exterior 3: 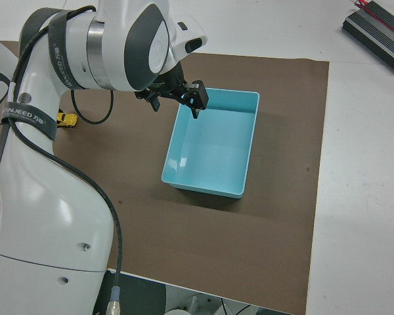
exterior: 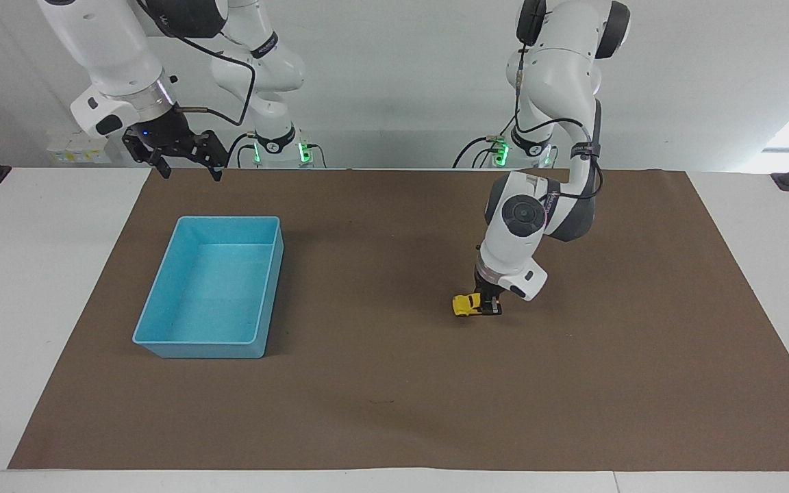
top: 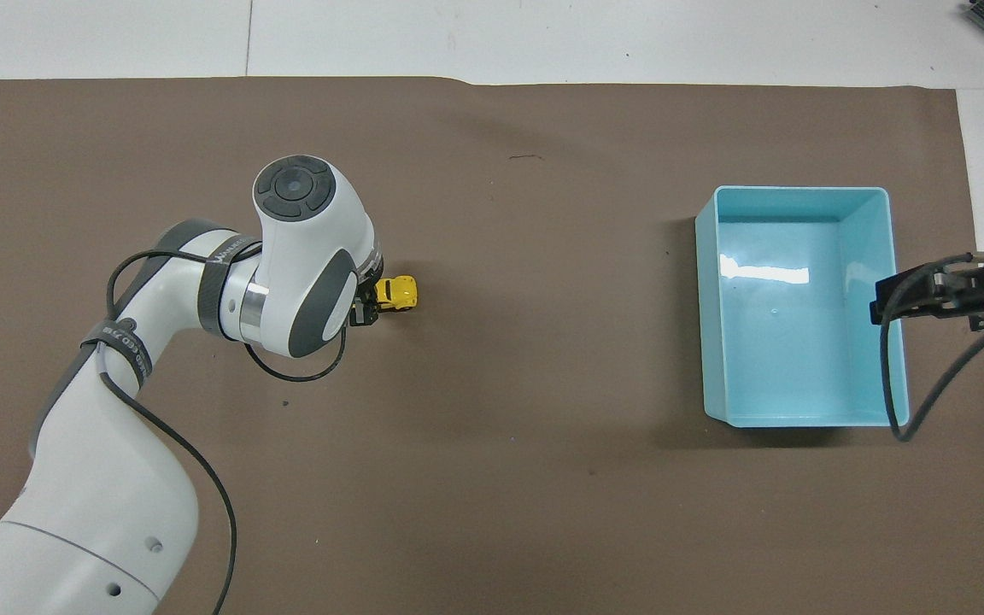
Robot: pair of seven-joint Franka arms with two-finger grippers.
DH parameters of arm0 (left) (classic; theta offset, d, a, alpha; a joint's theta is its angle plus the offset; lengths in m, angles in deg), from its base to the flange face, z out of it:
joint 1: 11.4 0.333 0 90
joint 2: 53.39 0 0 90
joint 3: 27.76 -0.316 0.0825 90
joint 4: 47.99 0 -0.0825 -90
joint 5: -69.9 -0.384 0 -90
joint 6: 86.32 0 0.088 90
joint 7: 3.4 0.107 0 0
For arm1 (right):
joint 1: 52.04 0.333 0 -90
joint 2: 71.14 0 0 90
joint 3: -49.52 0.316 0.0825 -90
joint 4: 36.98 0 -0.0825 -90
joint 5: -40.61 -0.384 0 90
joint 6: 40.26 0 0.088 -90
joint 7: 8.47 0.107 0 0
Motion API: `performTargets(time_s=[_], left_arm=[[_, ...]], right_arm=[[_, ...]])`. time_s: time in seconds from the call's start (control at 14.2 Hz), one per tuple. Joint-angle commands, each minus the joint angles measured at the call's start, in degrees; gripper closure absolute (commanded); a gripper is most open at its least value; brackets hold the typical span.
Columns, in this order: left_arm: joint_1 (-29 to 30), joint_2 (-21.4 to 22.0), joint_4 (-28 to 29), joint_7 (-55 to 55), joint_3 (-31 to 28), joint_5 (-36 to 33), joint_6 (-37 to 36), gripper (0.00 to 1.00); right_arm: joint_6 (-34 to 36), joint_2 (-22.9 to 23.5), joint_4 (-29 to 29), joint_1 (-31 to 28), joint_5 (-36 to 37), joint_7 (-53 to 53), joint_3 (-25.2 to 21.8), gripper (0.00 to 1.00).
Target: Wind up and store yellow beetle car
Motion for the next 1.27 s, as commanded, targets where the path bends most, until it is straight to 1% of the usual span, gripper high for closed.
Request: performTargets(time_s=[0.0, 0.07, 0.14, 0.21, 0.28, 0.42, 0.56, 1.2], left_arm=[[1.1, -2.42, 2.25, 1.2, -0.56, -1.34, 4.61, 1.0], [1.1, -2.42, 2.25, 1.2, -0.56, -1.34, 4.61, 1.0], [1.1, -2.42, 2.08, 1.2, -0.65, -1.34, 4.26, 0.98], [1.1, -2.42, 1.73, 1.11, -0.65, -1.6, 3.82, 0.45], [1.01, -1.9, 1.46, 1.02, -0.99, -2.56, 3.56, 0.0], [1.27, 0.64, 1.46, 1.2, -1.0, -2.83, 3.03, 0.0], [2.94, 2.76, 1.38, 1.2, -1.0, -2.83, 1.71, 0.0], [2.94, 2.94, 0.85, 0.93, -0.91, -2.75, 1.71, 0.0]], right_arm=[[-0.01, -0.65, 0.55, -0.27, -0.32, -1.28, 0.04, 0.0], [-0.01, -0.65, 0.55, -0.27, -0.32, -1.19, 0.04, 0.0], [-0.01, -0.65, 0.55, -0.27, -0.32, -1.28, 0.04, 0.0], [-0.01, -0.65, 0.55, -0.27, -0.32, -1.19, 0.12, 0.0], [-0.01, -0.56, 0.55, -0.27, -0.32, -1.19, 0.04, 0.0], [-0.01, -0.56, 0.55, -0.27, -0.32, -1.19, 0.04, 0.0], [-0.01, -0.56, 0.55, -0.27, -0.32, -1.28, 0.04, 0.0], [-0.01, -0.65, 0.55, -0.27, -0.32, -1.28, 0.04, 0.0]])
